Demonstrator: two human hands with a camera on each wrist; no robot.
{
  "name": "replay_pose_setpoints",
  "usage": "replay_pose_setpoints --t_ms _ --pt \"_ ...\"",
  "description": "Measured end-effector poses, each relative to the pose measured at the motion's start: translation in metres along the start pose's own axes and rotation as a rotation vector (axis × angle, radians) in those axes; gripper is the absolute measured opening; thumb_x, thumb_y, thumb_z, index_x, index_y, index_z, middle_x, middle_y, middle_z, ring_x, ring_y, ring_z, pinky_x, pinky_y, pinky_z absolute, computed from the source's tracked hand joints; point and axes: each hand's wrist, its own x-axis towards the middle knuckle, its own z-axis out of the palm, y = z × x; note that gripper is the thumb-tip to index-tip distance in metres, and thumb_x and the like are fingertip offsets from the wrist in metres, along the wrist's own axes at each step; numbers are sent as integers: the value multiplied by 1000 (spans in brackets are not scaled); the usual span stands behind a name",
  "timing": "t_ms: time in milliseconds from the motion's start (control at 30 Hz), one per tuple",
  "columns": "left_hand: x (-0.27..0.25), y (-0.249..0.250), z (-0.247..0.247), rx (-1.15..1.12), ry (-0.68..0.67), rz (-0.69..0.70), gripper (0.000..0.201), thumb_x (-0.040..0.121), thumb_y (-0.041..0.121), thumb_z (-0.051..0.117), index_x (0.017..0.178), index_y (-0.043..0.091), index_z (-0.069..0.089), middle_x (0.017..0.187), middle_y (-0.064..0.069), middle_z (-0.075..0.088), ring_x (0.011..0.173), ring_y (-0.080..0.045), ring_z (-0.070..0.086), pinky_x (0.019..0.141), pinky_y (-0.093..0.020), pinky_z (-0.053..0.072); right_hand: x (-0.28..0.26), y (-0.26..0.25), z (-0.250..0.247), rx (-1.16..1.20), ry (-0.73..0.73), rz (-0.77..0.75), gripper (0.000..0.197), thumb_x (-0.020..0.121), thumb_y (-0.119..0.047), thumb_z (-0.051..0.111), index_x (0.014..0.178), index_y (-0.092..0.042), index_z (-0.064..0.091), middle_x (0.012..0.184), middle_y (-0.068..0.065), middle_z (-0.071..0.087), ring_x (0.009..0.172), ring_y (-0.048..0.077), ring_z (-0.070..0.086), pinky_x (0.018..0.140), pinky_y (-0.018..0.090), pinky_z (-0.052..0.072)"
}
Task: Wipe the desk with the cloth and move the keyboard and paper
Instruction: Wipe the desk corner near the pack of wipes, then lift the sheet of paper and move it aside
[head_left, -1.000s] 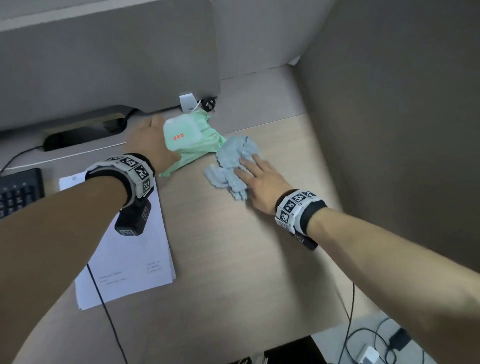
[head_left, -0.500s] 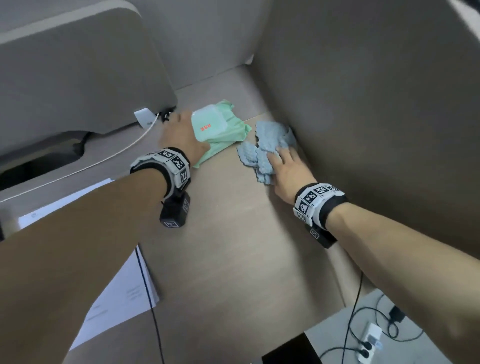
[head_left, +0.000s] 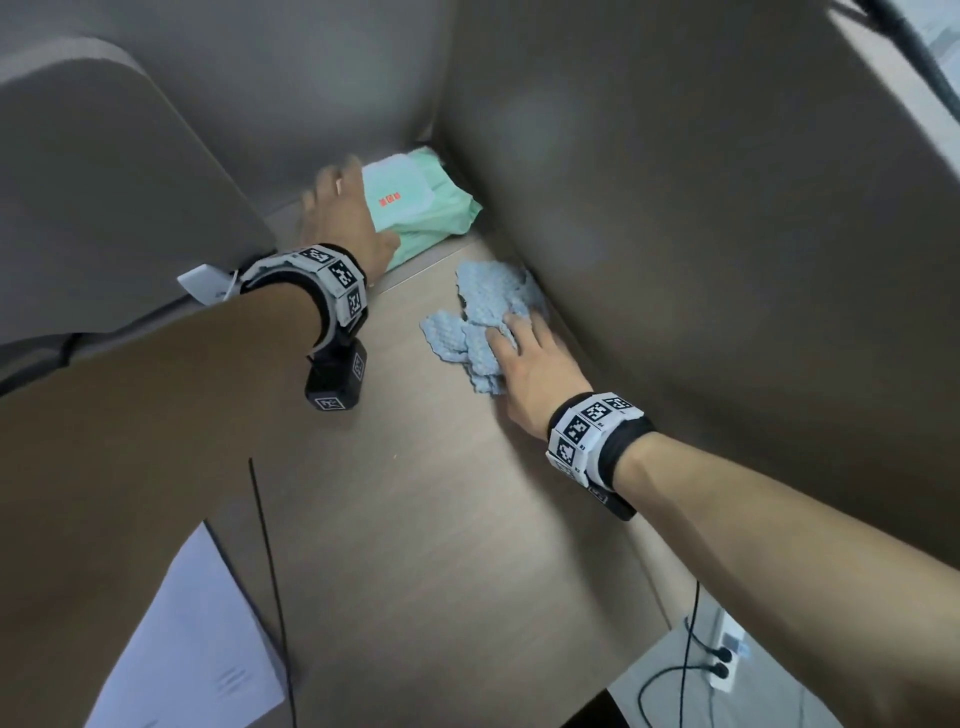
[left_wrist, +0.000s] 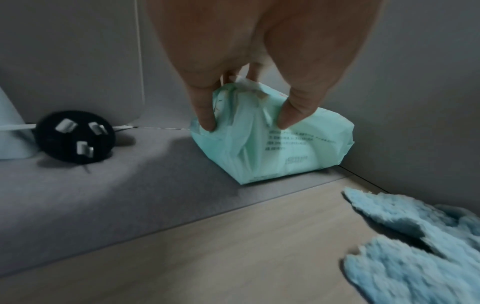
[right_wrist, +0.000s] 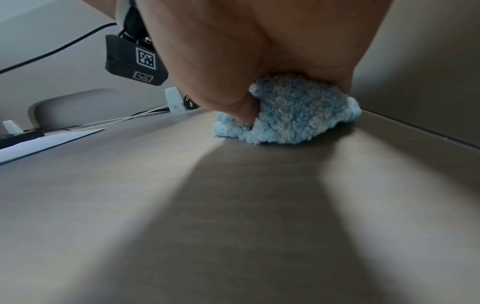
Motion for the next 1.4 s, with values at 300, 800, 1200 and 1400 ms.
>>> replay_pose_setpoints --t_ms 300,800,1200,1400 --pt "-99 -45 -18 90 -91 -26 56 83 17 63 135 12 44 134 -15 50 123 -34 46 100 -46 44 -2 -5 -5 -13 -32 53 74 80 -12 58 148 -11 26 158 16 18 145 43 12 112 52 29" --pt "-243 -125 11 -15 -235 -254 58 87 14 58 142 9 41 148 -12 39 132 -32 42 108 -36 35 -45 -73 51 -35 33 -413 74 84 -20 66 150 -19 33 160 9 26 148 36 19 119 45 21" --pt "-364 -205 -22 -88 -3 -668 53 90 21 55 141 14 43 142 -13 48 127 -34 48 103 -44 42 -119 -189 58 -39 -180 -440 64 82 -53 58 133 -18 43 126 12 41 113 35 48 86 41 48" --pt "-405 -261 -40 -181 -18 -828 56 91 21 57 143 5 40 142 -16 49 126 -36 50 99 -40 41 -128 -239 39 -153 -298 -370 69 72 -85 43 99 -25 61 104 3 67 86 26 63 68 32 44"
